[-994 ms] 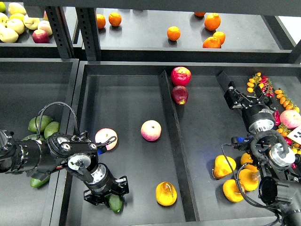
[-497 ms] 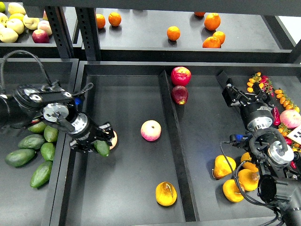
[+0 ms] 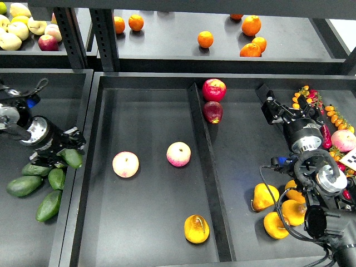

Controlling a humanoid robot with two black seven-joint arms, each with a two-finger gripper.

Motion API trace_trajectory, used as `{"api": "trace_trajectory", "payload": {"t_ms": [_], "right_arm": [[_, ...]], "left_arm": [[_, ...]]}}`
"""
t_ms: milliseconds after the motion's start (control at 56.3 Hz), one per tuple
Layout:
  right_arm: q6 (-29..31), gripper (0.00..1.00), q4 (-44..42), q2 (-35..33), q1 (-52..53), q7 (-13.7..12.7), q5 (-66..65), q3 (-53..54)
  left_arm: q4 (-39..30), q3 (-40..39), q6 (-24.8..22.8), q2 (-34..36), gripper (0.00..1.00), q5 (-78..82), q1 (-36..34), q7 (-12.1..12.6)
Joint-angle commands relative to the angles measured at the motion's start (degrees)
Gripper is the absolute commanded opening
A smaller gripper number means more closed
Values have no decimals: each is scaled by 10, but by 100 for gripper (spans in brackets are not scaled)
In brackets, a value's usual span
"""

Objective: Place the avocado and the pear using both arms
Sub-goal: 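Lift the avocado and carry it into the bin of avocados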

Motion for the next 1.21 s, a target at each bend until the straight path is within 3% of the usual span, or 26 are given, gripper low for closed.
{"api": "trace_trajectory", "payload": {"t_ms": [0, 710, 1189], "right_arm": [[0, 100, 0, 3, 2, 1, 0, -1], [-1, 100, -1, 12, 5, 1, -4, -10], [0, 100, 1, 13, 5, 1, -4, -16]], "left_arm": [[3, -3, 0, 2, 25, 11, 20, 0], [74, -92, 0, -27, 40, 86, 146, 0], [94, -113, 0, -41, 68, 110, 167, 0]]}}
